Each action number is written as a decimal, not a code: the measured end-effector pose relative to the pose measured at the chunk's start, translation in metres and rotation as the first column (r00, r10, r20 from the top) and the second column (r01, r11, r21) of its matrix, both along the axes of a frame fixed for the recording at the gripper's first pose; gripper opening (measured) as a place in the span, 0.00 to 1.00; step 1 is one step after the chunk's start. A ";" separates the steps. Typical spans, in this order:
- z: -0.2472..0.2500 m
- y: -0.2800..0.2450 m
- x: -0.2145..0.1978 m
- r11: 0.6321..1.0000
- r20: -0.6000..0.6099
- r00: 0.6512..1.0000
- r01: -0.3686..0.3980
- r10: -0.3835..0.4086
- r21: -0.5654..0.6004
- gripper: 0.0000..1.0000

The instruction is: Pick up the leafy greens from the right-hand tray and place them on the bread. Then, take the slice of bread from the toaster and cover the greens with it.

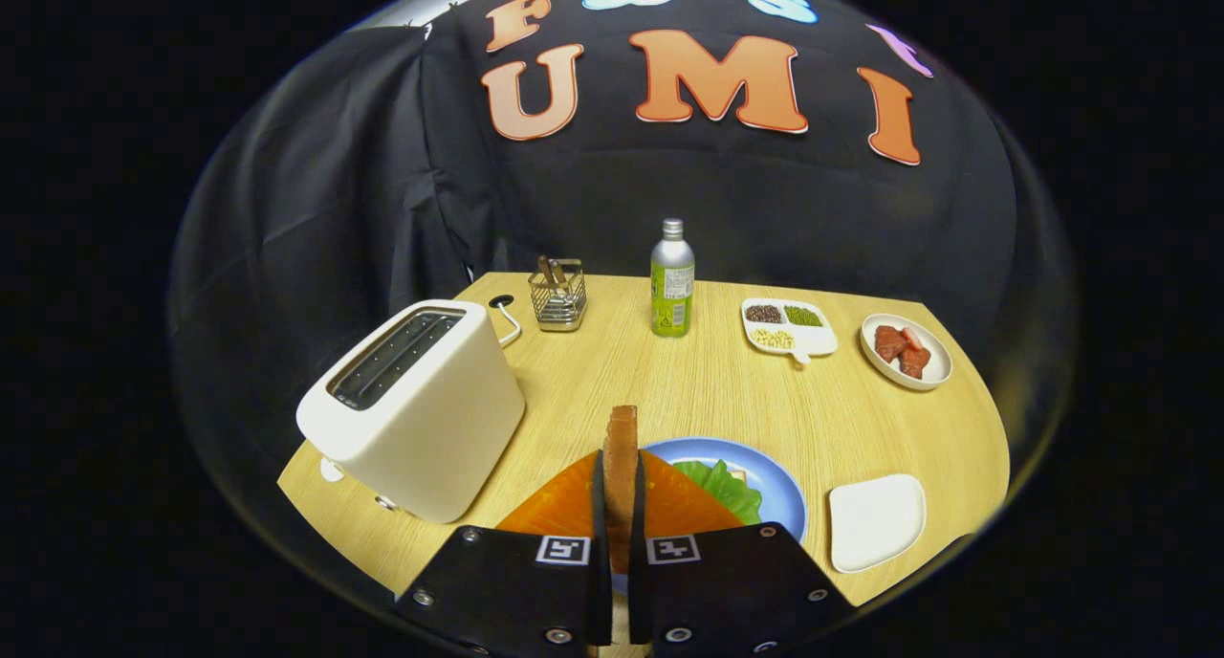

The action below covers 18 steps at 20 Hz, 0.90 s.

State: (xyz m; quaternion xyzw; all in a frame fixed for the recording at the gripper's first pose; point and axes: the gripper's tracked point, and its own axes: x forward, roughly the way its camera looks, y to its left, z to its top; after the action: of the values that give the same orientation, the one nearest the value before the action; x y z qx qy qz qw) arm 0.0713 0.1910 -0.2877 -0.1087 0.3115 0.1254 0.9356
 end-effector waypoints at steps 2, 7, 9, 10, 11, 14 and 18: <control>-0.006 -0.006 0.000 1.000 -0.008 1.000 0.004 -0.004 0.003 0.07; -0.006 -0.025 0.006 1.000 -0.005 1.000 0.019 -0.019 0.001 0.07; -0.008 -0.035 0.007 1.000 -0.018 0.999 0.029 -0.029 0.002 0.09; -0.010 -0.042 0.008 0.999 -0.020 0.999 0.037 -0.037 0.000 0.09; -0.010 -0.047 0.010 0.999 -0.019 0.999 0.040 -0.040 0.000 0.11; -0.015 -0.064 0.013 0.998 -0.040 0.998 0.057 -0.057 0.008 0.11; -0.025 -0.087 0.018 0.994 -0.062 0.993 0.104 -0.105 -0.012 0.14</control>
State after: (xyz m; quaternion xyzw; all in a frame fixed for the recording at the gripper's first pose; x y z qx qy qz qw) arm 0.0893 0.1035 -0.3124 -0.0922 0.3464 0.0783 0.9303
